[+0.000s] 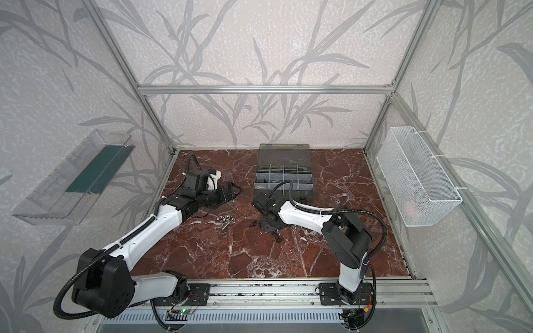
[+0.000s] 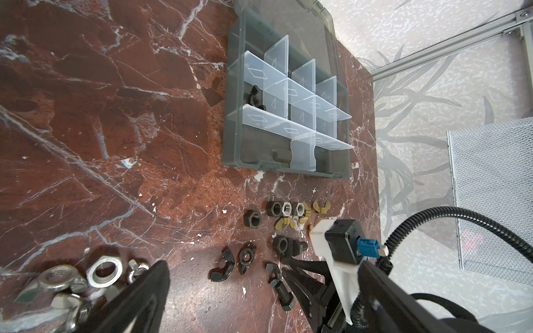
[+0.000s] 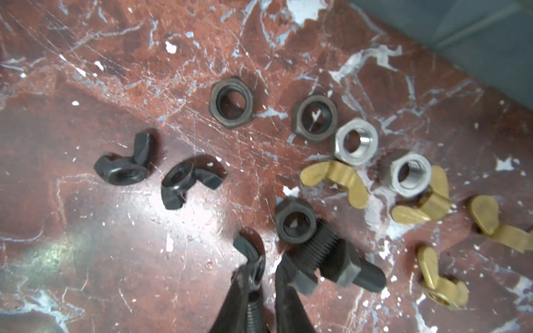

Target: Sort the screws and nuts into containers

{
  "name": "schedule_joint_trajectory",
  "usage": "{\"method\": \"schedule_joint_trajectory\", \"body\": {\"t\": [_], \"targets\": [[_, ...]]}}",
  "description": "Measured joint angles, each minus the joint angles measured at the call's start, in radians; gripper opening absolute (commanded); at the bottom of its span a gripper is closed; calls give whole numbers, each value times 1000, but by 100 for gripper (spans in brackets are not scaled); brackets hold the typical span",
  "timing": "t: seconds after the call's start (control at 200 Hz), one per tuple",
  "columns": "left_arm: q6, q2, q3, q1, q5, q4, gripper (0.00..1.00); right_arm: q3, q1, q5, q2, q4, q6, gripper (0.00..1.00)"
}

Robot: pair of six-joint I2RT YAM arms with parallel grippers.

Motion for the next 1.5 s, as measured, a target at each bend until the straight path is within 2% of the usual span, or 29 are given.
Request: {"method": "schedule_joint_trajectory", "body": {"t": [0.36,1.505], "targets": [[-10,-1,-11,1,20,17,99,-20,45,-16,-1,2,1,25],[-21,-1,-11,1,33,23,100,5,43,38,93,14,-33,23]]}}
